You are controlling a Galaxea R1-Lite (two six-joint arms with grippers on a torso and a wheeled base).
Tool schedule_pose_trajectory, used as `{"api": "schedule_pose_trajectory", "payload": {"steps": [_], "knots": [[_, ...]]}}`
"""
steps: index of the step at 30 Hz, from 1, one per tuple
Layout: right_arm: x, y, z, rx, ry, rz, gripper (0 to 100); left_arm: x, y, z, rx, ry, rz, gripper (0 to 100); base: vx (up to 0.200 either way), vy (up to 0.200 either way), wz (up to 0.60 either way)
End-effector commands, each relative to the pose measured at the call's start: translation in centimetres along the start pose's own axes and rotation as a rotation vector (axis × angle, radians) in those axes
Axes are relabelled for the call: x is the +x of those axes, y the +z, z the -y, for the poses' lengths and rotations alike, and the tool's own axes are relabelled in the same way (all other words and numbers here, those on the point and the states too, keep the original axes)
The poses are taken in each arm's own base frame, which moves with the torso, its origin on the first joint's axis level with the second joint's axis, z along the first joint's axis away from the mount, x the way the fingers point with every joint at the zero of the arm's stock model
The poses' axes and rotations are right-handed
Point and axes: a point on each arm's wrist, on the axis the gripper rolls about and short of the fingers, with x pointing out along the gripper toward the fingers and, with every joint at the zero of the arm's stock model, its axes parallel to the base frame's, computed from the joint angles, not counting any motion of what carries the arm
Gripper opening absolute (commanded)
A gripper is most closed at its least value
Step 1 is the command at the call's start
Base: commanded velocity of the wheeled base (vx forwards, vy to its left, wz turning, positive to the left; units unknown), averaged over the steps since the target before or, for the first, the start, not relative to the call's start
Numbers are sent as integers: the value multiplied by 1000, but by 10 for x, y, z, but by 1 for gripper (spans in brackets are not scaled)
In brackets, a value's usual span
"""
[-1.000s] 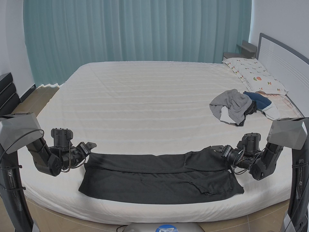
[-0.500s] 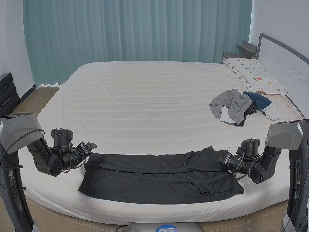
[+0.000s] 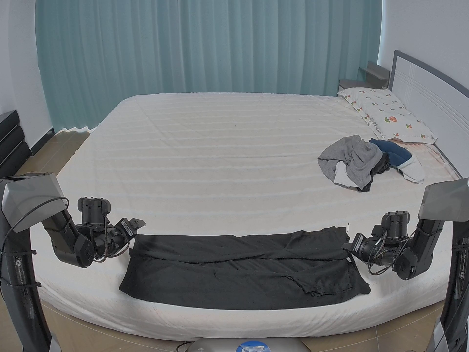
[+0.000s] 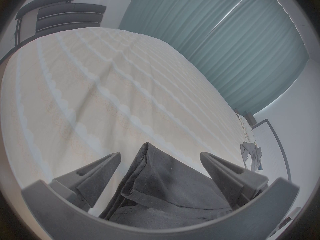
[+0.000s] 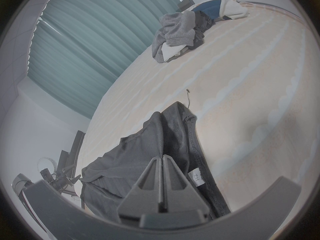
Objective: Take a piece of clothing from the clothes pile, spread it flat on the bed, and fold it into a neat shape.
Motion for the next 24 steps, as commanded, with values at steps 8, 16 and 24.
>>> {"api": "schedule_pose_trajectory", "payload": {"steps": [8,16,24], "knots": [[2,-5,1,-5,-7,-18,0,2,-6,-6,29,37,-43,100,0,0,0],[3,-5,0,-7,-2,-18,0,13,-11,1,56,21,-52,100,0,0,0],[3,-7,-2,-10,0,-20,0,21,-17,6,79,27,-77,0,0,0,0]]}}
